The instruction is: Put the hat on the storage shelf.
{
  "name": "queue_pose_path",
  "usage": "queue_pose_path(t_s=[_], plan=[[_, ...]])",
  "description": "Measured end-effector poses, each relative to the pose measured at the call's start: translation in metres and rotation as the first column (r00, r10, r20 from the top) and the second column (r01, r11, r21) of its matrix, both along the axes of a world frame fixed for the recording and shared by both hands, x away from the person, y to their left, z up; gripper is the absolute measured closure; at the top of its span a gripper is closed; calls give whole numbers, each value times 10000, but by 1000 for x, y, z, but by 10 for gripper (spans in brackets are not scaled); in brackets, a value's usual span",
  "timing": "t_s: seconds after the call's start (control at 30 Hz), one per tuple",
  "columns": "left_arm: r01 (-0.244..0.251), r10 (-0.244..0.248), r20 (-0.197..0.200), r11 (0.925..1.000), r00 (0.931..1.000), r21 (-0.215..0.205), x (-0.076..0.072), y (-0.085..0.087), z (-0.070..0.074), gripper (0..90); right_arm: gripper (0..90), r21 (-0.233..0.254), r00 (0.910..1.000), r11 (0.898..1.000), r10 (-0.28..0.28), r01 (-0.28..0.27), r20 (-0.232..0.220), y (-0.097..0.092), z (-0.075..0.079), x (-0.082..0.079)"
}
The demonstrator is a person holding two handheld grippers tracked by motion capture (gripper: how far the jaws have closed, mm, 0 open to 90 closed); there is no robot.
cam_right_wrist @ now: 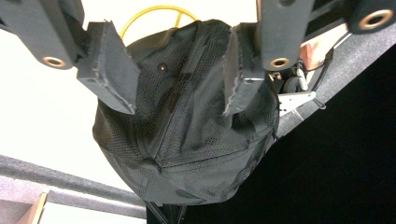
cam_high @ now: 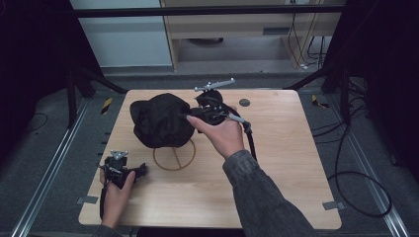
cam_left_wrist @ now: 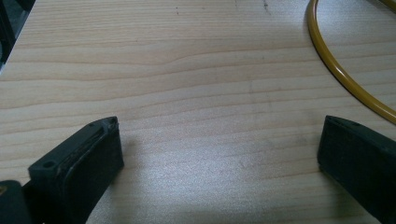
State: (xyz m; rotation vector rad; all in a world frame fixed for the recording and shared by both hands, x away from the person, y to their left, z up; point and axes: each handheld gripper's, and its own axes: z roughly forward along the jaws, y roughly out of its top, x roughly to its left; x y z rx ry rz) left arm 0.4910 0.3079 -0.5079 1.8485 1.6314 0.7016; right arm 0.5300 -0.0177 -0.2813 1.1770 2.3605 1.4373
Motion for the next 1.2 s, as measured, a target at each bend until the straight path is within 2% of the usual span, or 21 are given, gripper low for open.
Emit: queue_pose_path(t_s=[0.77, 1.03, 1.2], plan=[[-12, 12, 14, 10000, 10000, -5, 0, 0, 0, 0, 322, -120, 9991, 9997, -225, 230, 370, -21, 8, -12], [10, -10, -31, 10000, 10000, 34, 0, -1, 0, 0, 121, -113, 9969, 9976, -678, 683, 396, -30, 7, -11], [18, -18, -35, 10000, 10000, 26, 0, -1, 0, 0, 73, -229, 9924, 9956, -882, 905, 861, -39, 4, -13]])
